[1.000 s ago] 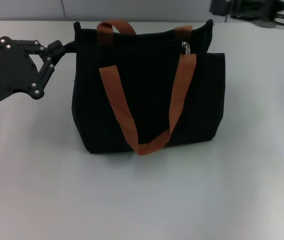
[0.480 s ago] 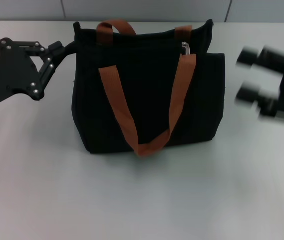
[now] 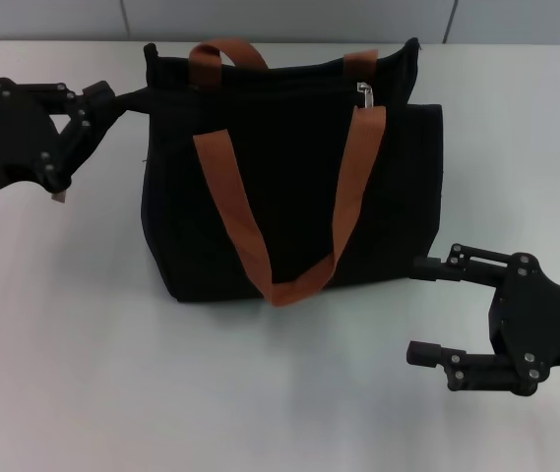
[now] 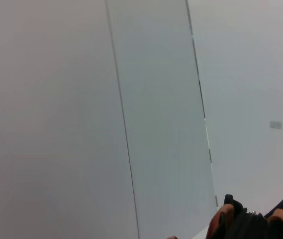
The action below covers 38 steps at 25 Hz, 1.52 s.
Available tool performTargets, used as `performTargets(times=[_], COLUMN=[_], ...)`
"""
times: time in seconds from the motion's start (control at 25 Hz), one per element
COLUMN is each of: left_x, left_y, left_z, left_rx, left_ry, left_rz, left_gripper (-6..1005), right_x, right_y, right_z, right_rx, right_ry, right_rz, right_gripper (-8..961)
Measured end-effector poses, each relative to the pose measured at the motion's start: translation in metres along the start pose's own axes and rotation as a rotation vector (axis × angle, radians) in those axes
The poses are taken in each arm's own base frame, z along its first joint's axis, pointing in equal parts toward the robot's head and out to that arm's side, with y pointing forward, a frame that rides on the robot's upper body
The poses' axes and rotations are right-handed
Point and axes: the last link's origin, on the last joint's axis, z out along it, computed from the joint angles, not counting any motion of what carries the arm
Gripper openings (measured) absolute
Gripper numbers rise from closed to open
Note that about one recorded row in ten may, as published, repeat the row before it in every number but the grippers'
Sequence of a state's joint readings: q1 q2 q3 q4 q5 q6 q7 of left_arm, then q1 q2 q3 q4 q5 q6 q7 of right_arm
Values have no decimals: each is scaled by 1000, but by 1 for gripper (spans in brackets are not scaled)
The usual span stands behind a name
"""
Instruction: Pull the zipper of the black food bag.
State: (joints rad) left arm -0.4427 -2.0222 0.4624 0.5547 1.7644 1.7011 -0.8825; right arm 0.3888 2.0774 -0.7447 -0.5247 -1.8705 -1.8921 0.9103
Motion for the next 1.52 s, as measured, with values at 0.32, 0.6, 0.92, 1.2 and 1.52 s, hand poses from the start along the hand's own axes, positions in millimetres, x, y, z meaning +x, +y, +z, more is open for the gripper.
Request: performTargets(times=[0.32,0.6,0.92,1.2,1.52], left_x=[4,26,0,-36,-42], left_y=[-4,11,65,98,102], left_z=[-5,-16,-5,3,1], left_rx=[-22,-272,-482,-476,-478], left_ry=[-14,-23,-79,-147,-171], left_rz=[-145,-256,-293,-259,-255], left_gripper=[159,284,518,826,824], right_x=[4,13,28,37,41], right_y=[-1,0,2,3,4], right_z=[3,8,19,32,37], right_rx=[7,17,17,4,-18], right_ry=[15,43,86,110,133], right_rz=[-3,21,32,40,45], right_gripper=[771,771,771,771,771])
